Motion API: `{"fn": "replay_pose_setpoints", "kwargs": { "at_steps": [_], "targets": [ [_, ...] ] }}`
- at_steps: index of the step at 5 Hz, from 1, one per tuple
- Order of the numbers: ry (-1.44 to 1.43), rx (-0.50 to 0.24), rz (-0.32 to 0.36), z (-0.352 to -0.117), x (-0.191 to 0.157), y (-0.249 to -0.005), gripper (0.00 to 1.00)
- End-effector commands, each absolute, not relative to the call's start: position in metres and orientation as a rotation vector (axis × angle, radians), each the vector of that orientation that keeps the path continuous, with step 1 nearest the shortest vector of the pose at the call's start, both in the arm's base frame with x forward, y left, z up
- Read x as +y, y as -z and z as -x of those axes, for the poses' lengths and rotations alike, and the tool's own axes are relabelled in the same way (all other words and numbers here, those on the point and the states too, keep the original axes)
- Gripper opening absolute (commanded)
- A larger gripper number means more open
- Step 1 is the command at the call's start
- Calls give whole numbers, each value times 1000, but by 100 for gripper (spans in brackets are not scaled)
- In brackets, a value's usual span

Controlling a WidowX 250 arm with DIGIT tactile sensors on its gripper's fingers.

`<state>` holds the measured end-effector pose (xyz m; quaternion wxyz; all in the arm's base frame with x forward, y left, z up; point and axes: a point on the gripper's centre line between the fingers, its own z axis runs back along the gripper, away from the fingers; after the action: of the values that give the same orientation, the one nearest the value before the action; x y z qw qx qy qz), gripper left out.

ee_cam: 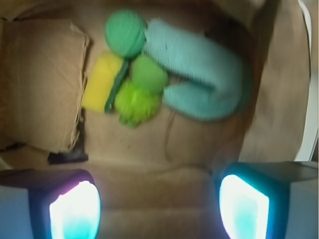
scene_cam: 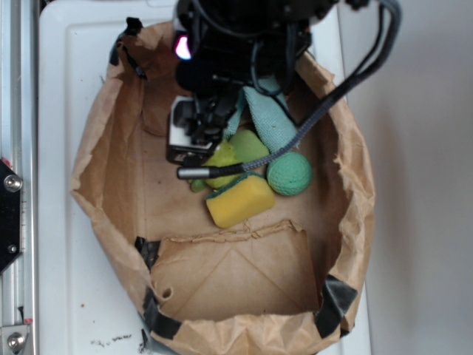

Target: Grab the green animal.

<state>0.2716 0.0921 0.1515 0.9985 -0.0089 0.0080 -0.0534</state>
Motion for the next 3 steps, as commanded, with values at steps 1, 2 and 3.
{"fn": "replay_pose_setpoints", "kwargs": {
  "at_steps": [1, 2, 3],
  "targets": [
    [263, -84, -55, -284, 64, -148, 100],
    [260, -108, 16, -246, 43, -145, 100],
    [247, -133, 59, -250, 29, -134, 100]
  ]
}}
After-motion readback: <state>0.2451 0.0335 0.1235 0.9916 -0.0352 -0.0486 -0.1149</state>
